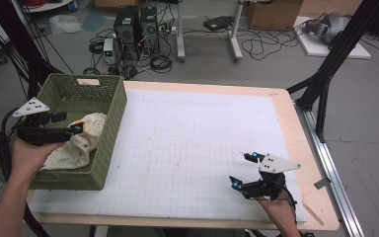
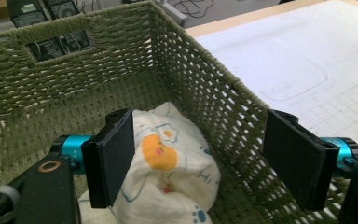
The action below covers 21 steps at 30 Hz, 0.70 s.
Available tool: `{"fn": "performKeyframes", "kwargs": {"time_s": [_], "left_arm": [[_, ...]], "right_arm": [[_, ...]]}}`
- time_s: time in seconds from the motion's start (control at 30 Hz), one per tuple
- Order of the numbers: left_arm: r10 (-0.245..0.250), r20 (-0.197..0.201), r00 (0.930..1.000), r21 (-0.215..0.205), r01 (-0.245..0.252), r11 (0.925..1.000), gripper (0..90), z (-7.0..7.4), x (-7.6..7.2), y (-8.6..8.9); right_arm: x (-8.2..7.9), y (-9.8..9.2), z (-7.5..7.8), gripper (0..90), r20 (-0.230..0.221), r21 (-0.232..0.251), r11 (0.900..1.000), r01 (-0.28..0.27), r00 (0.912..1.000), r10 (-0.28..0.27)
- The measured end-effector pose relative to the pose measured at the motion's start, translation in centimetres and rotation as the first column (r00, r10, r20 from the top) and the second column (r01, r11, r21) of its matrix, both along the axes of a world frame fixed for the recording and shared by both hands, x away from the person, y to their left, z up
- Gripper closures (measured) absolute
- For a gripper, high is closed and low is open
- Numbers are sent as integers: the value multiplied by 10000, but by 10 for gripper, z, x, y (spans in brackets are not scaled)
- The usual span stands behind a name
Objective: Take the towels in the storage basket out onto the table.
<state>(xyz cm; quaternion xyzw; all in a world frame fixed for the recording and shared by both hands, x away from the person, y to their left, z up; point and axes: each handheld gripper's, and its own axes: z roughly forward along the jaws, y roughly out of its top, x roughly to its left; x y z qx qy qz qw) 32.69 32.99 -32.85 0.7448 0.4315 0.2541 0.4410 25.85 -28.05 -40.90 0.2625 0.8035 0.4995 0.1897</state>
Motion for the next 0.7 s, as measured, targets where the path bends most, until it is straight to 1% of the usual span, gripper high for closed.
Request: {"fn": "performKeyframes", "kwargs": {"time_s": [0.07, 0.13, 0.23, 0.33, 0.47, 0.6, 0.7], "left_arm": [[34, -38, 10000, 59, -34, 10000, 288, -2, 2, 3], [111, -134, 9998, 182, -109, 9998, 285, -5, 3, 5], [180, -234, 9996, 200, -176, 9996, 281, -7, 5, 7], [375, -464, 9982, 310, -361, 9989, 282, -12, 8, 12], [604, -762, 9953, 417, -574, 9975, 291, -14, 11, 17], [669, -842, 9942, 545, -624, 9966, 304, -15, 14, 18], [572, -976, 9936, 721, -502, 9961, 315, -16, 17, 18]], "right_arm": [[0, 0, 0, 88, 0, 19, 10000, 5, 10000, -5], [0, 0, 0, 88, -5, 47, 10000, 5, 10000, -5], [0, 0, 0, 88, 30, 10, 10000, -11, 10000, 11], [0, 1, 0, 88, 6, 29, 10000, -17, 10000, 17], [0, 1, 0, 88, 37, 34, 10000, -24, 10000, 24], [0, 1, 0, 88, 59, -9, 10000, -47, 10000, 47], [0, 1, 0, 88, 52, -7, 10000, -53, 10000, 53]]}}
